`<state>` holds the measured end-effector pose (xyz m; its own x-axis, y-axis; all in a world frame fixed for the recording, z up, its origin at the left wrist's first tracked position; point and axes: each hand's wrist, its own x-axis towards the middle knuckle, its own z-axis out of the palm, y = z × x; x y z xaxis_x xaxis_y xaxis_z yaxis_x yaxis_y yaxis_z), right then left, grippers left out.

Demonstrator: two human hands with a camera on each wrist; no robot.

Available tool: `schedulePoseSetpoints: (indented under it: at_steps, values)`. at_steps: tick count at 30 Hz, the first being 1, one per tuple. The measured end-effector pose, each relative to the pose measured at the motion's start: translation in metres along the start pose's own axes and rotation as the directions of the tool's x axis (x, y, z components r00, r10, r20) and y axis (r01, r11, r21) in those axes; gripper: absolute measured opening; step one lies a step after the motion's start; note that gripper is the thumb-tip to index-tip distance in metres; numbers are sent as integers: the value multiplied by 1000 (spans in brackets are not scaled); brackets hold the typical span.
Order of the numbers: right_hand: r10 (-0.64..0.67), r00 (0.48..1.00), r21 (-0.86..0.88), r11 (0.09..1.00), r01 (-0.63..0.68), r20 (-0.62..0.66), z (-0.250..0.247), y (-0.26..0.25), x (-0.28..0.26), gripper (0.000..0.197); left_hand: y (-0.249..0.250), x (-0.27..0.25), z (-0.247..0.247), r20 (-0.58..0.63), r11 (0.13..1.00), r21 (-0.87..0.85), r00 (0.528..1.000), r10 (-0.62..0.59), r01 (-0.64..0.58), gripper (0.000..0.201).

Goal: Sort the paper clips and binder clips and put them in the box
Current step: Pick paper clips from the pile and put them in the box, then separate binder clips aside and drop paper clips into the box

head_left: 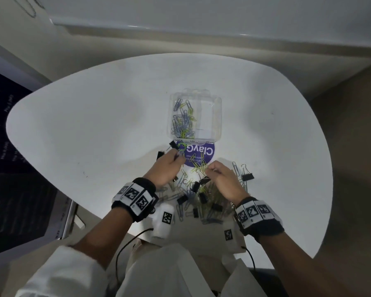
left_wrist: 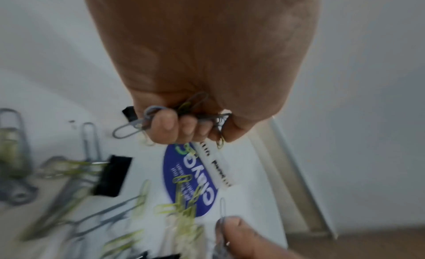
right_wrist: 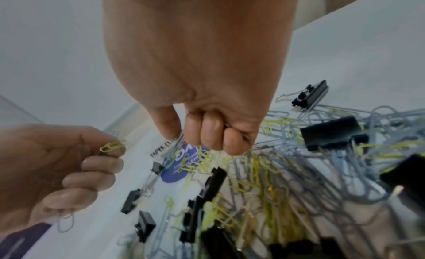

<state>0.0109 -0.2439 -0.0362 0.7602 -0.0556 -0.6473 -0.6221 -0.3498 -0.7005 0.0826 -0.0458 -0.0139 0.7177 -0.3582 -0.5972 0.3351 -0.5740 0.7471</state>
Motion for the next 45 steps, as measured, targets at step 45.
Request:
schedulePoseSetpoints:
  at_steps: [45]
  values:
    - [-508,824,-339,844,417,-251,-14,-37,39,27,-14,6,-25,-243,670,716,828,506,-199,26]
